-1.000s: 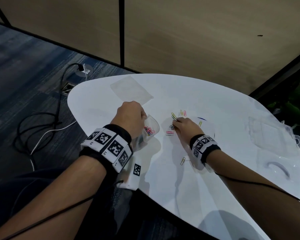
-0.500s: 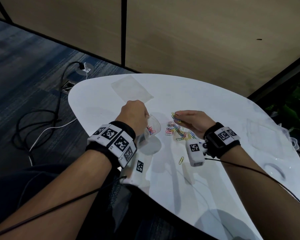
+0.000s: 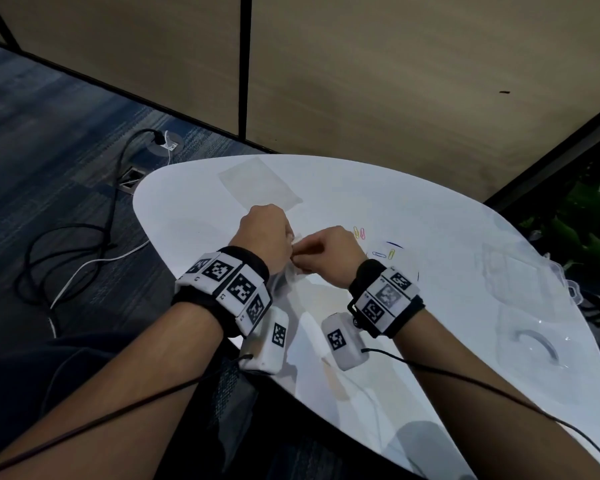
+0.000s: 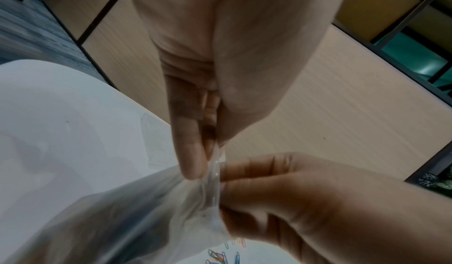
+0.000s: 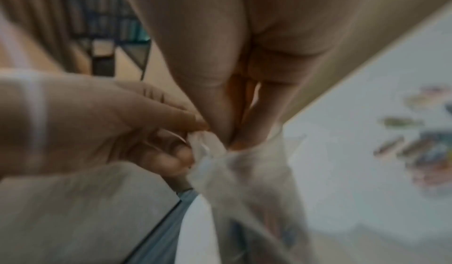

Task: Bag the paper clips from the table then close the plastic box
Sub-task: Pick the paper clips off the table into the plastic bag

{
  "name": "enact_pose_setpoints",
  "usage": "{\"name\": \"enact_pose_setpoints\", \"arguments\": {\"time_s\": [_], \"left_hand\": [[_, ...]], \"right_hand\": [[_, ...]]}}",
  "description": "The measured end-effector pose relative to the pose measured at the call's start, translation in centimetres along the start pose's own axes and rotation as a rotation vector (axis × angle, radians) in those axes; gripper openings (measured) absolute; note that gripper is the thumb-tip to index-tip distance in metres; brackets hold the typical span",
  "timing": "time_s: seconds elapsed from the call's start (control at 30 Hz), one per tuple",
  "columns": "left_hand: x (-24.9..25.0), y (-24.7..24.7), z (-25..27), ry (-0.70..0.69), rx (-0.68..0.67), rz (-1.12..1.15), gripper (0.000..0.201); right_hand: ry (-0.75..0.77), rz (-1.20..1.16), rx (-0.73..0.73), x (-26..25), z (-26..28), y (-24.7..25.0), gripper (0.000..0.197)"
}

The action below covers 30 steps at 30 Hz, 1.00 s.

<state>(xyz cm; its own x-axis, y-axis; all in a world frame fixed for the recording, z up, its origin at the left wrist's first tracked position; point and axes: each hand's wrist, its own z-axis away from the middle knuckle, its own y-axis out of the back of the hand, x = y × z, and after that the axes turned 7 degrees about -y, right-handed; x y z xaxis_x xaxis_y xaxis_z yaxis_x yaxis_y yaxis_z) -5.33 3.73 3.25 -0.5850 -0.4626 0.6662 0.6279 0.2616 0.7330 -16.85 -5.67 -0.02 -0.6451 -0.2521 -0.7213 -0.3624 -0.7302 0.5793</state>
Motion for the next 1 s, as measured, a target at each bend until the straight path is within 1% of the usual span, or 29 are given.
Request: {"name": "enact_pose_setpoints", "arguments": {"time_s": [0.03, 0.07, 0.1, 0.13, 0.17, 0.2, 0.23, 0.27, 0.3, 0.33, 0.37, 0.4, 0.43, 0.47, 0.5, 0.57, 0.67, 0.73, 0.83, 0.93, 1.0], "left_hand": [[0.0, 0.0, 0.0, -0.001, -0.003, 0.002, 0.018], [-0.1, 0.0, 0.0, -0.003, -0.005, 0.001, 0.018], [-0.1, 0.0, 0.0, -0.004, -0.005, -0.002, 0.017], [-0.1, 0.0, 0.1, -0.004, -0.003, -0.002, 0.017], [-0.2, 0.0, 0.0, -0.003, 0.000, 0.000, 0.017], [-0.3, 0.1, 0.0, -0.003, 0.005, 0.004, 0.017], [-0.4, 0.2, 0.0, -0.004, 0.008, 0.006, 0.017], [-0.4, 0.2, 0.0, -0.004, 0.010, 0.010, 0.017], [-0.5, 0.3, 0.0, -0.004, 0.009, 0.014, 0.017], [-0.6, 0.4, 0.0, -0.005, 0.008, 0.016, 0.016], [-0.7, 0.4, 0.0, -0.005, 0.008, 0.016, 0.016], [-0.7, 0.5, 0.0, -0.005, 0.008, 0.016, 0.016], [-0.8, 0.5, 0.1, -0.003, 0.006, 0.017, 0.017], [-0.8, 0.6, 0.1, 0.000, 0.004, 0.018, 0.017], [-0.8, 0.6, 0.1, 0.000, 0.002, 0.018, 0.017], [-0.9, 0.7, 0.1, -0.001, 0.000, 0.016, 0.016], [-1.0, 0.8, 0.1, 0.007, 0.006, 0.025, 0.018], [-1.0, 0.7, 0.0, 0.017, 0.008, 0.050, 0.019], [-0.9, 0.5, -0.1, 0.017, 0.003, 0.044, 0.019], [-0.7, 0.5, -0.1, 0.011, 0.011, 0.023, 0.021], [-0.7, 0.4, 0.0, 0.011, 0.008, 0.013, 0.022]], "right_hand": [[0.071, 0.195, -0.049, -0.4, 0.3, 0.3, 0.019], [0.119, 0.308, -0.108, -0.6, 0.5, 0.5, 0.023], [0.135, 0.315, -0.162, -0.7, 0.6, 0.7, 0.029], [0.131, 0.233, -0.203, -0.6, 0.8, 1.1, 0.035], [0.112, 0.074, -0.227, -0.6, 1.0, 1.5, 0.039], [0.074, -0.116, -0.218, -0.3, 1.1, 2.0, 0.039], [0.029, -0.267, -0.157, 0.4, 1.0, 2.6, 0.037], [-0.011, -0.343, -0.038, 1.6, 0.6, 3.2, 0.034], [-0.056, -0.320, 0.116, 3.1, -0.1, 4.0, 0.032], [-0.122, -0.185, 0.264, 5.5, -1.3, 4.9, 0.030], [-0.229, 0.010, 0.347, 7.8, -2.3, 5.6, 0.030], [-0.362, 0.179, 0.354, 10.1, -3.1, 6.1, 0.037], [-0.486, 0.268, 0.314, 12.2, -3.9, 6.2, 0.048], [-0.569, 0.286, 0.280, 13.9, -4.7, 5.9, 0.056], [-0.600, 0.293, 0.264, 14.9, -5.5, 5.4, 0.061], [-0.555, 0.324, 0.255, 15.6, -7.0, 4.5, 0.063], [-0.446, 0.320, 0.207, 13.6, -9.0, 3.5, 0.060], [-0.383, 0.354, 0.139, 12.1, -10.1, 3.0, 0.058], [-0.242, 0.562, 0.062, 10.9, -10.4, 1.7, 0.058], [-0.123, 0.788, -0.054, 11.5, -8.6, 0.6, 0.065], [-0.051, 0.908, -0.065, 12.3, -7.3, -0.1, 0.066]]}}
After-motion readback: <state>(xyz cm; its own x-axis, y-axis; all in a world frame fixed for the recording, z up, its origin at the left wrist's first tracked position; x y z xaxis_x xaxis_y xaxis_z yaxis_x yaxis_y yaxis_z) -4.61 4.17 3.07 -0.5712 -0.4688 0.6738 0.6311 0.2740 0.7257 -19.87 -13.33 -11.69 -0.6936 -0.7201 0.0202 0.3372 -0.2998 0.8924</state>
